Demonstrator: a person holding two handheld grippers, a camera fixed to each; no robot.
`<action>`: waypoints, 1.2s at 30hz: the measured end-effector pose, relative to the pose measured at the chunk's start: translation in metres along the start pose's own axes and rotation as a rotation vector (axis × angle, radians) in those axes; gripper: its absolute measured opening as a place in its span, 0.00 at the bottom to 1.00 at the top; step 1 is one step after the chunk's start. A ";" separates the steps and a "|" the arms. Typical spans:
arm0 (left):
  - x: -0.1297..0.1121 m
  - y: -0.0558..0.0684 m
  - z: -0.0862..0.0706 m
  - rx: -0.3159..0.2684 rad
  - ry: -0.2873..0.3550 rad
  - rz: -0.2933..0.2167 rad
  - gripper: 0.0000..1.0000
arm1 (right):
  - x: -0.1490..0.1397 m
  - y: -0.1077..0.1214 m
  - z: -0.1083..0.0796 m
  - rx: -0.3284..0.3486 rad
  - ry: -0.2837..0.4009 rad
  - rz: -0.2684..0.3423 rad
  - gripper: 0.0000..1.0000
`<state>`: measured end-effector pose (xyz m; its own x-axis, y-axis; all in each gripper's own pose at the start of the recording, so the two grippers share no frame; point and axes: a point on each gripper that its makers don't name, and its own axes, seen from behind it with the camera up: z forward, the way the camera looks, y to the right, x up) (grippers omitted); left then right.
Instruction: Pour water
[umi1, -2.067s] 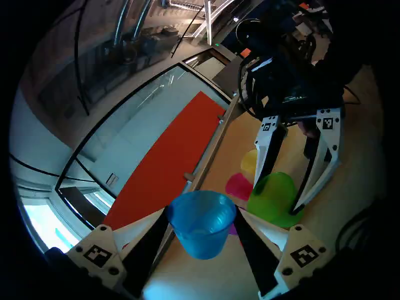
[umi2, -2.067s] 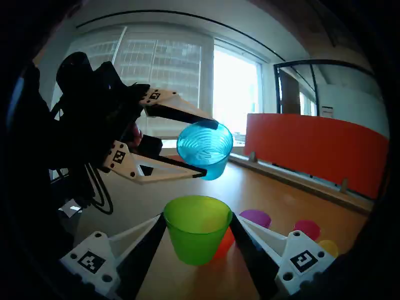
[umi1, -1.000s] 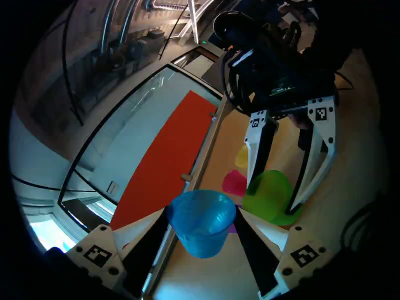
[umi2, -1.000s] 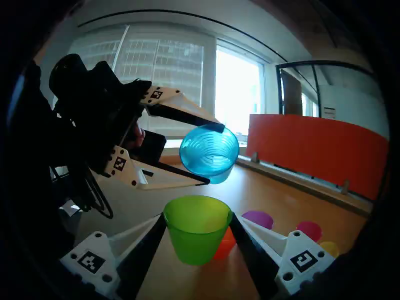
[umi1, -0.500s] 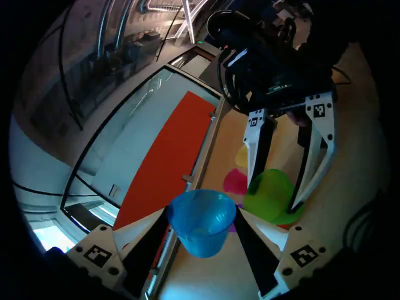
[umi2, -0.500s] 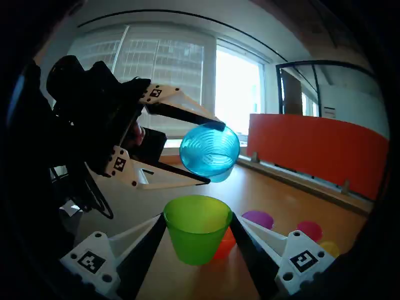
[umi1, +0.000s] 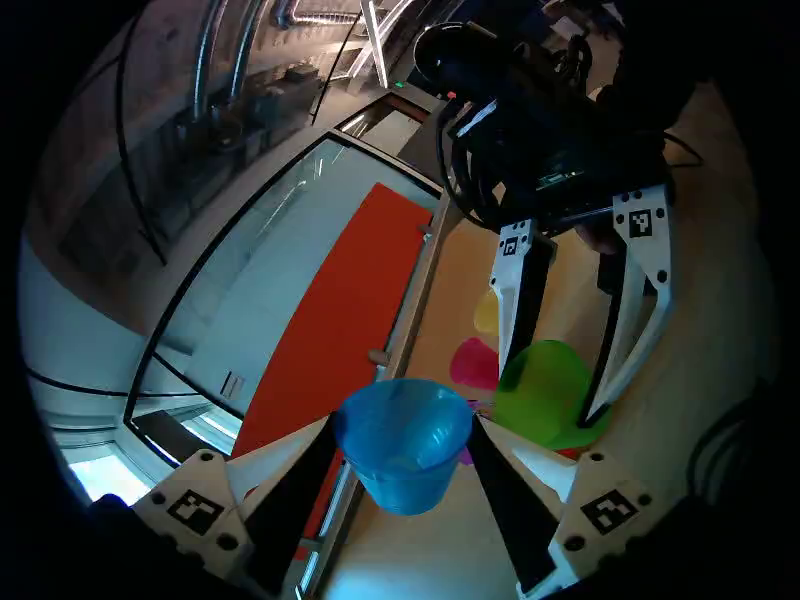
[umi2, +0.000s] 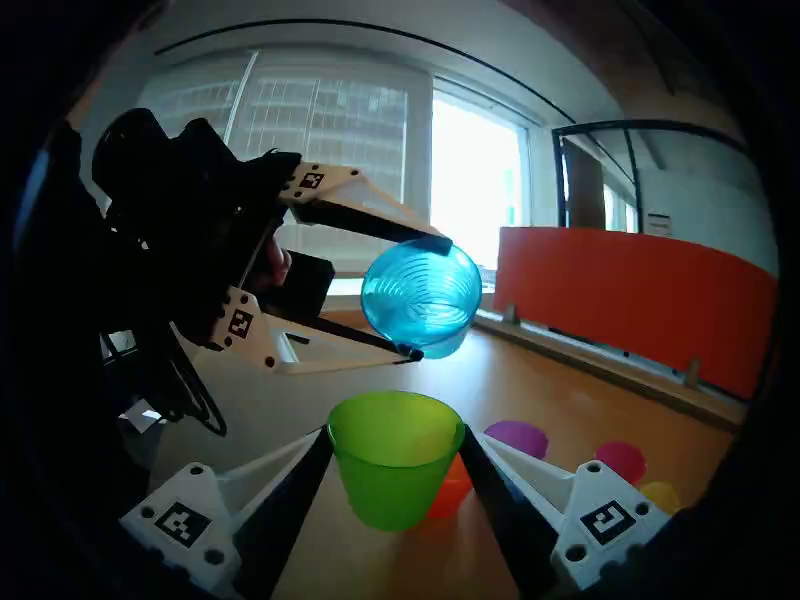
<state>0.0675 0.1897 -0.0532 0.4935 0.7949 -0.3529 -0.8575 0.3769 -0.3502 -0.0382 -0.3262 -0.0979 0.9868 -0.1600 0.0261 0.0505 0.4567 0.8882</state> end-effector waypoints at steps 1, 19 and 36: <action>0.000 0.000 0.000 0.000 0.001 0.003 0.89 | 0.000 0.000 0.000 0.000 0.000 0.000 0.94; 0.007 0.003 -0.003 0.006 0.006 0.040 0.89 | 0.000 0.002 0.000 -0.002 0.003 -0.003 0.94; 0.011 0.002 -0.005 0.013 0.010 0.063 0.89 | 0.001 0.002 0.000 -0.007 0.005 -0.004 0.94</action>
<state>0.0718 0.1968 -0.0616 0.4403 0.8122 -0.3828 -0.8885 0.3326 -0.3163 -0.0372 -0.3254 -0.0965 0.9873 -0.1576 0.0198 0.0560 0.4620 0.8851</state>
